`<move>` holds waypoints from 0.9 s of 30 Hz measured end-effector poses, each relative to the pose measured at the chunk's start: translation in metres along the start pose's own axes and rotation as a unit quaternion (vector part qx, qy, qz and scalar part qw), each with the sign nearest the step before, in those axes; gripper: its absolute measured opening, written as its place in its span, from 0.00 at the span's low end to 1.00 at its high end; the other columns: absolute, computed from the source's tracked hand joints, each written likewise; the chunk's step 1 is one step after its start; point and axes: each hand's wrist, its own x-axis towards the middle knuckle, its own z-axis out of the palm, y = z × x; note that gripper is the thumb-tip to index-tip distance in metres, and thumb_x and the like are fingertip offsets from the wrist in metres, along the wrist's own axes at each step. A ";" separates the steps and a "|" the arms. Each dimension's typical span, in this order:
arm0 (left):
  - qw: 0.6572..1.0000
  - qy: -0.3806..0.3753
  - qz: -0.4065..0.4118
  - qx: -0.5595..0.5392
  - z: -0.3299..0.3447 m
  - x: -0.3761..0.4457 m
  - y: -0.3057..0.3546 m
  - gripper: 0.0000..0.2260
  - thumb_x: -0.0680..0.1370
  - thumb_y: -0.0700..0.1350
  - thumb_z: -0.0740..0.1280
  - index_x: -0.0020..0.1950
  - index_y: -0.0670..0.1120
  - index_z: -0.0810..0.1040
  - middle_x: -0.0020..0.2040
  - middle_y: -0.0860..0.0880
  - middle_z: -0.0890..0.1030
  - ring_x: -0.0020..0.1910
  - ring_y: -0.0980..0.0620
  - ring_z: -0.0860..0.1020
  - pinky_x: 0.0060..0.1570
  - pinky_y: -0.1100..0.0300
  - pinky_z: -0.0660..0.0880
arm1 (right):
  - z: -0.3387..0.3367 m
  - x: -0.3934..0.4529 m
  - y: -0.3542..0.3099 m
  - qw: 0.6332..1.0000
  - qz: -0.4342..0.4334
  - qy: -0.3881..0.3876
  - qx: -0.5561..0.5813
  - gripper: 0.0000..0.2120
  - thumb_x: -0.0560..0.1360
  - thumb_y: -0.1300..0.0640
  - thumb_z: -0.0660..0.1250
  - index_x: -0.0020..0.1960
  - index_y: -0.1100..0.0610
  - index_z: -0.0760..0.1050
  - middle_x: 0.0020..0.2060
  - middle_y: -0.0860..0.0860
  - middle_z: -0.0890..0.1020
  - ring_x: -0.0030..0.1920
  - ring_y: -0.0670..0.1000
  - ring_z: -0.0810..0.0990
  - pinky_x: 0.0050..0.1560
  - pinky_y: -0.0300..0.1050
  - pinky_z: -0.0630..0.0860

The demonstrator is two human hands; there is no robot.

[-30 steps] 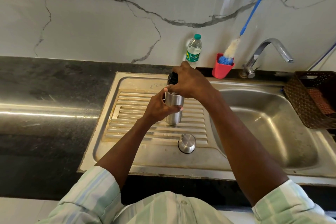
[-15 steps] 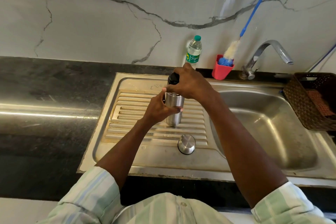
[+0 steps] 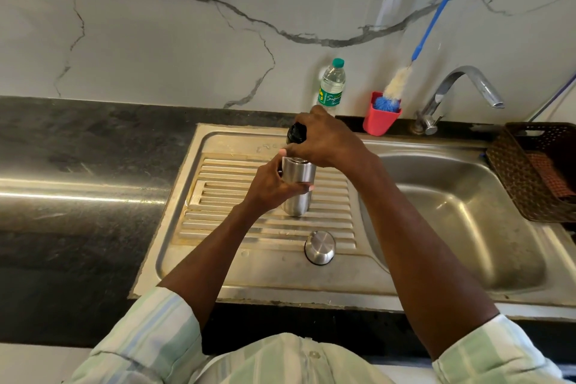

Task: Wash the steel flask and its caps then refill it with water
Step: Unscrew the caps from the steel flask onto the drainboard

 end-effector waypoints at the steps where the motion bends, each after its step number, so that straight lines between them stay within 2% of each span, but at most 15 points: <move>1: 1.000 0.001 0.001 0.000 0.000 0.000 0.000 0.32 0.67 0.49 0.82 0.67 0.50 0.73 0.53 0.57 0.79 0.48 0.66 0.78 0.43 0.77 0.72 | -0.001 0.001 0.001 1.000 -0.017 -0.011 0.008 0.29 0.73 0.46 0.72 0.70 0.53 0.69 0.61 0.52 0.71 0.61 0.54 0.72 0.51 0.44 0.69; 3: 1.000 0.001 0.003 0.003 0.000 0.000 0.000 0.32 0.67 0.49 0.81 0.67 0.50 0.73 0.54 0.55 0.80 0.47 0.65 0.78 0.43 0.77 0.72 | -0.006 0.001 0.004 0.997 -0.047 -0.051 0.034 0.28 0.72 0.57 0.71 0.71 0.49 0.69 0.62 0.49 0.71 0.62 0.52 0.68 0.56 0.44 0.71; 5: 1.000 0.000 0.003 0.006 0.000 0.000 0.000 0.32 0.67 0.50 0.81 0.67 0.50 0.73 0.55 0.55 0.80 0.47 0.64 0.77 0.43 0.78 0.72 | -0.010 0.002 0.007 0.990 -0.045 -0.101 0.089 0.34 0.69 0.59 0.71 0.73 0.45 0.66 0.66 0.50 0.69 0.66 0.54 0.67 0.63 0.50 0.73; 7: 1.000 0.006 0.007 0.016 0.000 0.000 0.000 0.33 0.66 0.51 0.81 0.68 0.50 0.73 0.55 0.57 0.79 0.49 0.62 0.77 0.44 0.77 0.71 | -0.010 0.002 0.007 0.991 -0.045 -0.098 0.085 0.40 0.68 0.50 0.75 0.76 0.45 0.61 0.74 0.52 0.63 0.74 0.57 0.60 0.70 0.56 0.67; 9: 1.000 0.004 0.008 0.017 0.000 0.000 0.000 0.35 0.67 0.52 0.81 0.70 0.49 0.71 0.57 0.57 0.77 0.53 0.60 0.76 0.46 0.77 0.70 | -0.008 0.001 0.005 0.998 -0.028 -0.051 0.033 0.42 0.69 0.39 0.73 0.77 0.49 0.59 0.75 0.52 0.58 0.75 0.55 0.54 0.72 0.55 0.61; 10: 1.000 0.001 0.007 0.015 0.000 0.000 -0.001 0.35 0.67 0.52 0.81 0.70 0.48 0.71 0.57 0.56 0.78 0.53 0.59 0.76 0.46 0.77 0.70 | -0.006 0.000 0.004 1.000 -0.014 -0.024 0.008 0.42 0.69 0.35 0.71 0.76 0.51 0.61 0.73 0.53 0.61 0.73 0.55 0.57 0.69 0.54 0.63; 12: 1.000 -0.002 0.003 0.010 0.000 0.000 0.000 0.34 0.67 0.52 0.81 0.69 0.48 0.73 0.56 0.56 0.79 0.51 0.61 0.78 0.45 0.78 0.71 | -0.001 0.001 0.002 1.000 0.011 0.006 -0.001 0.39 0.69 0.33 0.70 0.71 0.54 0.67 0.65 0.54 0.68 0.63 0.53 0.67 0.58 0.49 0.70; 14: 1.000 0.001 -0.001 0.006 -0.001 -0.001 0.000 0.31 0.67 0.50 0.81 0.66 0.51 0.73 0.54 0.57 0.79 0.49 0.65 0.78 0.44 0.78 0.71 | 0.002 -0.001 0.002 1.000 0.009 0.010 0.026 0.33 0.70 0.38 0.72 0.67 0.55 0.71 0.59 0.53 0.72 0.55 0.51 0.72 0.49 0.44 0.68; 16: 1.000 0.004 -0.002 0.003 0.000 -0.001 0.001 0.31 0.66 0.49 0.82 0.65 0.53 0.73 0.52 0.58 0.79 0.48 0.69 0.77 0.43 0.77 0.71 | 0.001 -0.001 0.004 0.999 -0.016 0.007 0.051 0.29 0.70 0.46 0.74 0.67 0.54 0.72 0.60 0.52 0.74 0.58 0.53 0.74 0.49 0.42 0.67; 20: 1.000 0.013 -0.002 0.008 0.002 -0.004 0.000 0.31 0.66 0.51 0.82 0.65 0.54 0.73 0.51 0.62 0.79 0.49 0.71 0.77 0.44 0.76 0.72 | -0.006 -0.003 0.005 0.996 -0.040 -0.026 0.076 0.35 0.70 0.56 0.75 0.74 0.51 0.66 0.68 0.52 0.73 0.66 0.54 0.72 0.56 0.42 0.69; 24: 1.000 0.012 -0.002 0.011 0.003 -0.004 -0.001 0.31 0.66 0.50 0.81 0.66 0.53 0.73 0.50 0.61 0.78 0.47 0.74 0.76 0.43 0.78 0.71 | -0.012 -0.001 0.007 0.989 -0.057 -0.089 0.107 0.38 0.70 0.66 0.72 0.76 0.51 0.63 0.71 0.50 0.71 0.69 0.54 0.70 0.64 0.46 0.72; 26: 1.000 0.007 -0.004 0.011 0.002 -0.003 -0.001 0.31 0.67 0.50 0.81 0.66 0.52 0.73 0.50 0.63 0.77 0.46 0.73 0.75 0.43 0.79 0.70 | -0.014 -0.001 0.008 0.983 -0.065 -0.121 0.118 0.40 0.70 0.66 0.71 0.77 0.50 0.59 0.74 0.50 0.66 0.73 0.55 0.65 0.68 0.50 0.69; 27: 1.000 0.006 -0.003 0.012 0.002 -0.003 -0.001 0.31 0.67 0.50 0.81 0.66 0.52 0.73 0.50 0.64 0.76 0.46 0.71 0.76 0.43 0.79 0.70 | -0.014 -0.002 0.008 0.984 -0.067 -0.124 0.112 0.42 0.71 0.62 0.73 0.78 0.49 0.56 0.77 0.50 0.61 0.75 0.55 0.60 0.70 0.51 0.66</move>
